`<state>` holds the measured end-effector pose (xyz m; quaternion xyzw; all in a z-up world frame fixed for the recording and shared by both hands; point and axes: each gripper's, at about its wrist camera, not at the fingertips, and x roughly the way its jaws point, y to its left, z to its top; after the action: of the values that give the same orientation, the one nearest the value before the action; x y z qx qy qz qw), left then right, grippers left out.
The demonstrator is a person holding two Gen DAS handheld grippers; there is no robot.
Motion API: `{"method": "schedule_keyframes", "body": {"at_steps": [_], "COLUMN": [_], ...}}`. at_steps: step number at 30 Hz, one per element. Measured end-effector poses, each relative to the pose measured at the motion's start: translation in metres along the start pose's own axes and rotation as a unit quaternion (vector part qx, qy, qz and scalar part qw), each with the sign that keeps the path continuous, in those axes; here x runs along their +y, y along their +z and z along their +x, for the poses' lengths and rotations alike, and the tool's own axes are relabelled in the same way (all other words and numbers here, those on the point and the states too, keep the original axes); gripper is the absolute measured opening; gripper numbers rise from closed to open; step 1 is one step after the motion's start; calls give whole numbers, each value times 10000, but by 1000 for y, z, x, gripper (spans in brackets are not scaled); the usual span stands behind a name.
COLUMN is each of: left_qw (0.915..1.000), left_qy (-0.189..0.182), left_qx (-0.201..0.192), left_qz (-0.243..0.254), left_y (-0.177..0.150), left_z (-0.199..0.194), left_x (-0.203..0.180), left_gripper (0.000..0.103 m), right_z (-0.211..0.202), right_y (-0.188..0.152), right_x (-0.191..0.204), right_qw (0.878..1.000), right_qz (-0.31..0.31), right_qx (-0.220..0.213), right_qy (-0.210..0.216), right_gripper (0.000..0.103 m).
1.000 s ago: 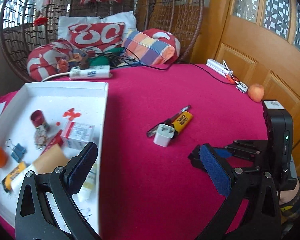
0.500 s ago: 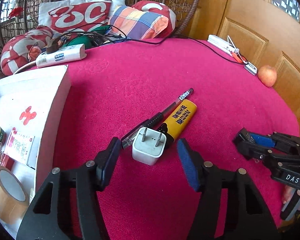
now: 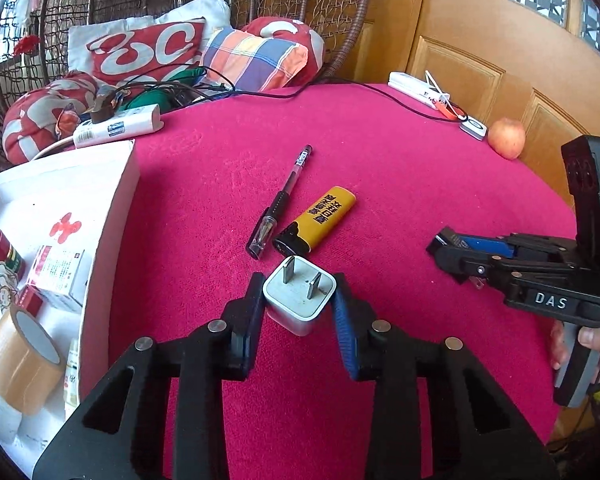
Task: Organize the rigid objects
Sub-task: 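Close the left gripper on the white plug while the right grasps the black charger, then carry the white plug and black charger over the white tray with both grippers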
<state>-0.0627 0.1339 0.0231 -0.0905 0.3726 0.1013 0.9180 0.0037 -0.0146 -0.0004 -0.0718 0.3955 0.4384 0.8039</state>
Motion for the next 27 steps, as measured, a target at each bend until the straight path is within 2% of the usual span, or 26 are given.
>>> {"method": "schedule_keyframes", "body": {"at_steps": [3, 17, 27], "left_qw": [9998, 9986, 9954], "left_qy": [46, -8, 168], "left_qx": [-152, -524, -906], "left_qz": [96, -119, -255], "left_y": [0, 3, 3], "left_z": [-16, -52, -84], "left_x": [-4, 1, 16], "left_gripper": [32, 32, 32], "right_z": [-4, -47, -54], "right_y": [0, 22, 30], "right_x": [2, 34, 51], "right_qw": [9999, 9973, 9956], "right_qz": [5, -149, -246], "right_qx": [-84, -674, -793], "right_qy": [-76, 240, 427], "right_gripper": [30, 30, 30]}}
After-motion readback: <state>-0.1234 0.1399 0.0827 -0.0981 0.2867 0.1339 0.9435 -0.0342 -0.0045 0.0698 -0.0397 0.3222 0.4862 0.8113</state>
